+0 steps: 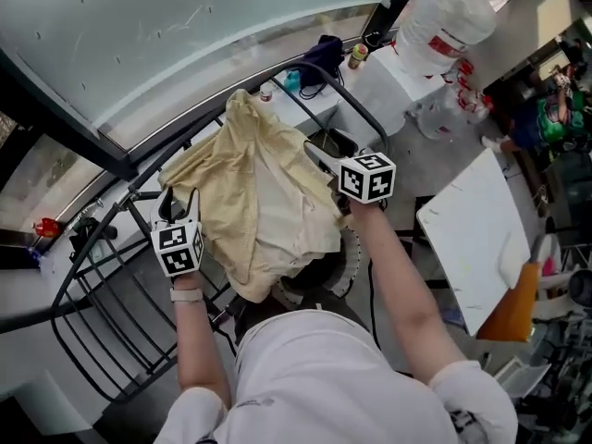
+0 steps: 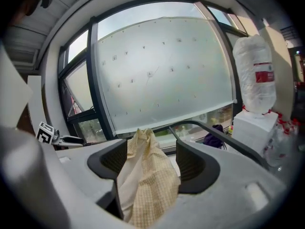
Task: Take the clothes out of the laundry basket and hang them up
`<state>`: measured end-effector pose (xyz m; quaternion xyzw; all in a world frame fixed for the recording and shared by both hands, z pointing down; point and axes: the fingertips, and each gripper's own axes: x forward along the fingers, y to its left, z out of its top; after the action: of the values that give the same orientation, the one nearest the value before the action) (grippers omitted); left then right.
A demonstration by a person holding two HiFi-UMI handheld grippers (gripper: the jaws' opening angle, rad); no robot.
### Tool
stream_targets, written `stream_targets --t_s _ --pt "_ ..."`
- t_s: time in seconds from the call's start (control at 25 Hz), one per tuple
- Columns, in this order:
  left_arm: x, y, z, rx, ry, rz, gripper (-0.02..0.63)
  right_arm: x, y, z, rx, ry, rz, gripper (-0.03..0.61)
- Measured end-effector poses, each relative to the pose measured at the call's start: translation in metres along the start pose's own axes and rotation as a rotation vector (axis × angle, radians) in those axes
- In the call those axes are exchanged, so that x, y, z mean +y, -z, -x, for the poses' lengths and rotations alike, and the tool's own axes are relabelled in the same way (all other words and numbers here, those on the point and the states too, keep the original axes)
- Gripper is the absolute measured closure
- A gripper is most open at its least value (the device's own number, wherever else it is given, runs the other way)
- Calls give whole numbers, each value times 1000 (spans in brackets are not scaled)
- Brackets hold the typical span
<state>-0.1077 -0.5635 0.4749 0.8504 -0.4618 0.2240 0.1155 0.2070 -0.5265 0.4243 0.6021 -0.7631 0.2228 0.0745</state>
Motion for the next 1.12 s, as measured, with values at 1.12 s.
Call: stream_targets --t_s 1.12 --pt "-421 120 92 236 606 -501 394 -108 342 348 -14 266 -559 275"
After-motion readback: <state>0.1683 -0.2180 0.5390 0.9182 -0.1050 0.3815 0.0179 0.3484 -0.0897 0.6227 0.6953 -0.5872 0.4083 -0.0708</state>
